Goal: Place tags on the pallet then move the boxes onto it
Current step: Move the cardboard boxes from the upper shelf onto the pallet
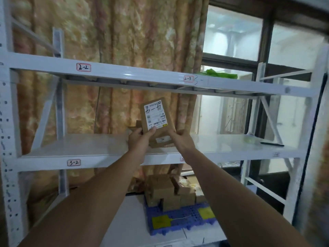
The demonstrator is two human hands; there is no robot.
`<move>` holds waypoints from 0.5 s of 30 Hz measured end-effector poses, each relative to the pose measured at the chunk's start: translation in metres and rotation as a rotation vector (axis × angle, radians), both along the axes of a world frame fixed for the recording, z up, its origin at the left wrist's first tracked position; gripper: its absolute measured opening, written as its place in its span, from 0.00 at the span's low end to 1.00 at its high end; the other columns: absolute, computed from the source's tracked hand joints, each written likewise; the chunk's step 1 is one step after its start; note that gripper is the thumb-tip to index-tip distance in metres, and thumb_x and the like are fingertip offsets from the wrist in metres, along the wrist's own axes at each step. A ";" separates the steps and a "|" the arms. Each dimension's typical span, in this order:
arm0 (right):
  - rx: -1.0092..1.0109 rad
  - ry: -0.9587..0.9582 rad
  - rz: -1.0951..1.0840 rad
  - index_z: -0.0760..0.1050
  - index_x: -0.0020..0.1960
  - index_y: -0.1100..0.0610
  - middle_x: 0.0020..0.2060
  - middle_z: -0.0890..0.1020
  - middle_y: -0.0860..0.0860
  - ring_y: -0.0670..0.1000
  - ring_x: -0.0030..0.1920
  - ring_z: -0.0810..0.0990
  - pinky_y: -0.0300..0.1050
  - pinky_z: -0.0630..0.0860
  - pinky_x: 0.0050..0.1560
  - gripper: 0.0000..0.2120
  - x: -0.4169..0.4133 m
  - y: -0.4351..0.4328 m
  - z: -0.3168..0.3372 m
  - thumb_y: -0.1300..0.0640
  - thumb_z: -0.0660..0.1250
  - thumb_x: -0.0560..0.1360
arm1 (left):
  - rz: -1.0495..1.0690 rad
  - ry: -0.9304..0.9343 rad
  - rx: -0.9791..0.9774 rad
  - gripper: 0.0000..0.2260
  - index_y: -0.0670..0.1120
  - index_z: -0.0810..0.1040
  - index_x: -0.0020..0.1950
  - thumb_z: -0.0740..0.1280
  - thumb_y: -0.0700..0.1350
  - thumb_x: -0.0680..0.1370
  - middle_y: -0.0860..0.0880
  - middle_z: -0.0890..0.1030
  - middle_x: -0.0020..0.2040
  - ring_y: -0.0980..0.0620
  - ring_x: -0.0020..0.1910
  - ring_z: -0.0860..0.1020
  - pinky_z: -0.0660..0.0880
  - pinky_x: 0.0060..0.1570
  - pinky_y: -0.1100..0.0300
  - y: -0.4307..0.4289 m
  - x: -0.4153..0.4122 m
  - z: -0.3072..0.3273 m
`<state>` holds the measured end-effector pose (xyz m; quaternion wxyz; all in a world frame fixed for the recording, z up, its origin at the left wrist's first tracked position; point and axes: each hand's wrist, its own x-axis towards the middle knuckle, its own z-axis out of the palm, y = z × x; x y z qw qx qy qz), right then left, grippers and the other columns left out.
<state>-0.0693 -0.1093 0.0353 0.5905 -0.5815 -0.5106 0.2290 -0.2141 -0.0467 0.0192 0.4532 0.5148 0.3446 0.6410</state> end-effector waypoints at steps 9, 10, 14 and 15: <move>0.028 -0.212 -0.258 0.76 0.65 0.51 0.55 0.84 0.51 0.54 0.53 0.82 0.55 0.79 0.58 0.27 0.151 -0.107 -0.041 0.32 0.61 0.77 | -0.074 0.162 -0.038 0.09 0.53 0.84 0.50 0.77 0.52 0.71 0.54 0.86 0.47 0.51 0.48 0.85 0.82 0.51 0.49 -0.123 0.154 -0.040; -0.002 -0.246 -0.271 0.77 0.65 0.52 0.55 0.84 0.52 0.55 0.53 0.82 0.55 0.79 0.58 0.27 0.168 -0.117 -0.049 0.32 0.60 0.78 | -0.077 0.189 -0.056 0.08 0.53 0.84 0.50 0.76 0.52 0.73 0.54 0.87 0.46 0.50 0.47 0.85 0.82 0.50 0.48 -0.132 0.168 -0.046; -0.105 -0.333 -0.296 0.84 0.57 0.54 0.49 0.86 0.55 0.57 0.50 0.84 0.55 0.80 0.55 0.29 0.236 -0.149 -0.083 0.32 0.58 0.78 | -0.132 0.263 -0.155 0.05 0.49 0.84 0.48 0.71 0.49 0.78 0.50 0.85 0.45 0.48 0.44 0.84 0.83 0.46 0.50 -0.159 0.218 -0.078; -0.143 -0.362 -0.289 0.85 0.54 0.54 0.47 0.86 0.55 0.58 0.50 0.84 0.54 0.80 0.53 0.29 0.250 -0.155 -0.091 0.32 0.58 0.78 | -0.144 0.305 -0.182 0.05 0.49 0.84 0.47 0.72 0.49 0.78 0.49 0.85 0.44 0.48 0.43 0.84 0.83 0.43 0.51 -0.163 0.227 -0.087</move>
